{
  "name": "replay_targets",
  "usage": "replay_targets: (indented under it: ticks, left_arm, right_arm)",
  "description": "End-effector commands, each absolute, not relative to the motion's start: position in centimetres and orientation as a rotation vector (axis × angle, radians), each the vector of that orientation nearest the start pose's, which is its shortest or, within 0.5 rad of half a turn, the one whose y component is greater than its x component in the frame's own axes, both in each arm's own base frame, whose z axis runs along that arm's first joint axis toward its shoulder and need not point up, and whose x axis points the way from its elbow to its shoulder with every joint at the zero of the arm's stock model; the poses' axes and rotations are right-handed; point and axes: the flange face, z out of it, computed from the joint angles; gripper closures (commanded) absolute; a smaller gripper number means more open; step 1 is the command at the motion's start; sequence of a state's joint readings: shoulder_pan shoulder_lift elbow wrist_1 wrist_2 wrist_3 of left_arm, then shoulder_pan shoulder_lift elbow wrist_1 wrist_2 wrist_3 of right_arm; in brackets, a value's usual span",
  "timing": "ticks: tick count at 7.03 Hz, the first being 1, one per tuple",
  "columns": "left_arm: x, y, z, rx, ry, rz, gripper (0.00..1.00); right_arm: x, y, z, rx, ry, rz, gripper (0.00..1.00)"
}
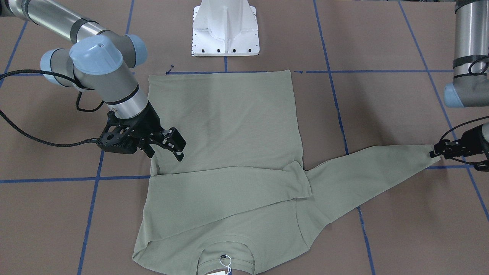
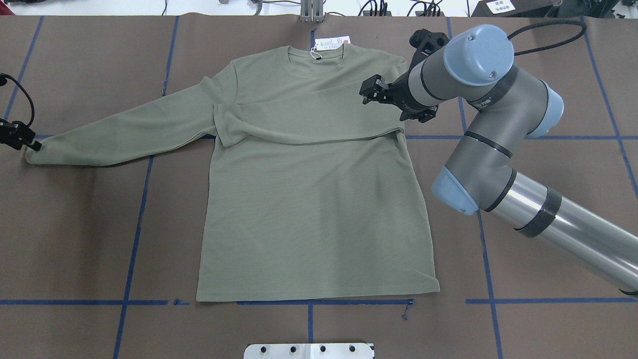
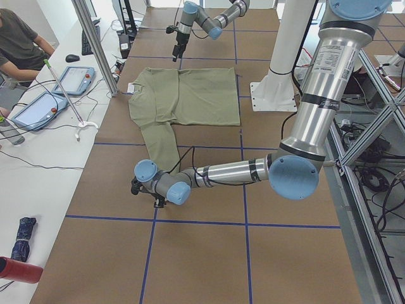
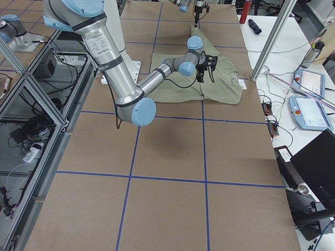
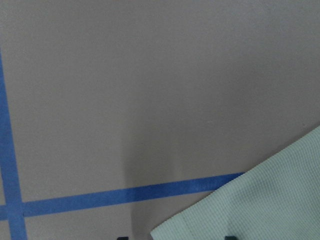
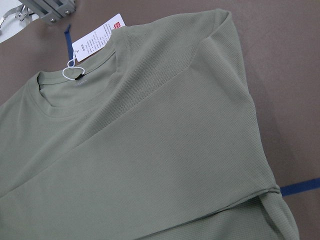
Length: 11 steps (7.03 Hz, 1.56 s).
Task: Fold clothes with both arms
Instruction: 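Release the sleeve and raise the right gripper while the left gripper approaches the other cuff, then grasp the other sleeve cuff with the left gripper and fold it across the body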
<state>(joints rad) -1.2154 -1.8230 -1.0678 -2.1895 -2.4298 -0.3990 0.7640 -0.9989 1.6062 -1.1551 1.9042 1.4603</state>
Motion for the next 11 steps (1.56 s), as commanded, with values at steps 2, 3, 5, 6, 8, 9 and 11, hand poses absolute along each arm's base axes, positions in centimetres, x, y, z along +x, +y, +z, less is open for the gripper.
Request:
replay_targets:
  ticks: [2, 3, 5, 6, 8, 9, 11]
  left_arm:
    - [16.0, -58.3, 69.7, 0.002, 0.917, 0.123, 0.45]
    - [16.0, -58.4, 69.6, 0.004, 0.917, 0.126, 0.52]
    - [16.1, -58.2, 69.7, 0.005, 0.919, 0.129, 0.85]
    - [16.1, -58.3, 69.6, 0.000, 0.920, 0.125, 1.00]
    - [16.6, -58.6, 66.2, 0.020, 0.982, 0.147, 1.00]
    - [16.7, -58.2, 63.8, 0.026, 1.047, 0.175, 1.00]
    - [16.8, -58.1, 54.2, 0.065, 1.153, 0.138, 1.00]
  right_arm:
    - [-42.4, -54.6, 25.9, 0.152, -1.056, 0.427, 0.01]
    - [-42.3, -54.6, 25.9, 0.153, -1.056, 0.429, 0.01]
    - [-42.0, -54.2, 26.5, 0.150, -1.053, 0.430, 0.01]
    - [-42.1, -54.1, 26.7, 0.147, -1.051, 0.433, 0.01]
    - [-41.5, -53.7, 26.4, 0.153, -1.062, 0.426, 0.01]
    - [-40.0, -52.1, 27.4, 0.149, -1.067, 0.411, 0.01]
    - [-36.7, -50.8, 29.6, 0.160, -1.054, 0.410, 0.00]
